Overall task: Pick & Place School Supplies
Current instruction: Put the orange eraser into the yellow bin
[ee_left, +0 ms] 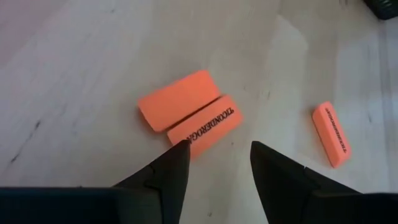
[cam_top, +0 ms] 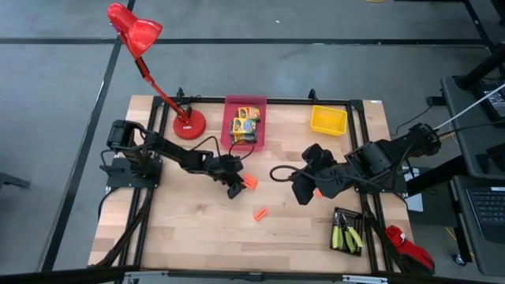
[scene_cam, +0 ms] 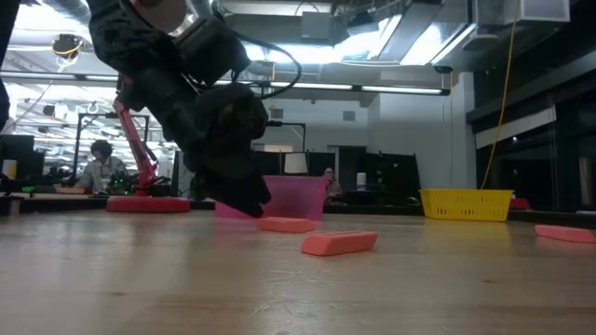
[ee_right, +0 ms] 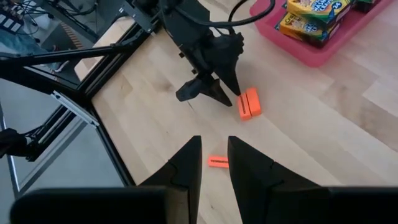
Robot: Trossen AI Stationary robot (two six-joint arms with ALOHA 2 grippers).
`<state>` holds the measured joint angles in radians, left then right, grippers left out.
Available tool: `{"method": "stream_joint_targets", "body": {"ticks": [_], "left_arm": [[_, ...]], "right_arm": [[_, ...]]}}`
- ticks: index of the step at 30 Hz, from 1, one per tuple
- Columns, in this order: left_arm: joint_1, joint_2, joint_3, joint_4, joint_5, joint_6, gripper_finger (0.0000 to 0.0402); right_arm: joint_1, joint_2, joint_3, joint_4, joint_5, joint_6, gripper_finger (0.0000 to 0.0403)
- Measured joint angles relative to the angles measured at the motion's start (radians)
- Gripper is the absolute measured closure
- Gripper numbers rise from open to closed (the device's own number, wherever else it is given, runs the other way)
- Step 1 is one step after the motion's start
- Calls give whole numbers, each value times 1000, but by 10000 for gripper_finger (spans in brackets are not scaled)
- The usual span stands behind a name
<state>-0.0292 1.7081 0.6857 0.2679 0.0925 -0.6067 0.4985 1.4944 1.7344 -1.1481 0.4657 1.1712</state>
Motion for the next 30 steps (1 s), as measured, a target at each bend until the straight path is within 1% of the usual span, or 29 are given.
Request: {"method": "stream_joint_targets", "body": {"ticks": [5,8,13,19,23,27,30], "left_arm": [[0,0,0,-4,-4,-52,248],[1,0,0,-3,-21,-91,248],[21,0,0,-2,-21,-139,248],[45,0,0,-2,-10,-120,253],[47,0,0,-3,18,-104,254],[34,30,0,0,57,-105,254],[17,61,2,38,54,-115,254]], "right_arm": [[3,0,0,0,17,1,324],[3,0,0,0,17,3,324],[3,0,0,0,17,3,324],[3,0,0,1,17,1,324],[3,0,0,3,17,0,324],[3,0,0,4,17,1,324],[3,0,0,4,17,1,324]]}}
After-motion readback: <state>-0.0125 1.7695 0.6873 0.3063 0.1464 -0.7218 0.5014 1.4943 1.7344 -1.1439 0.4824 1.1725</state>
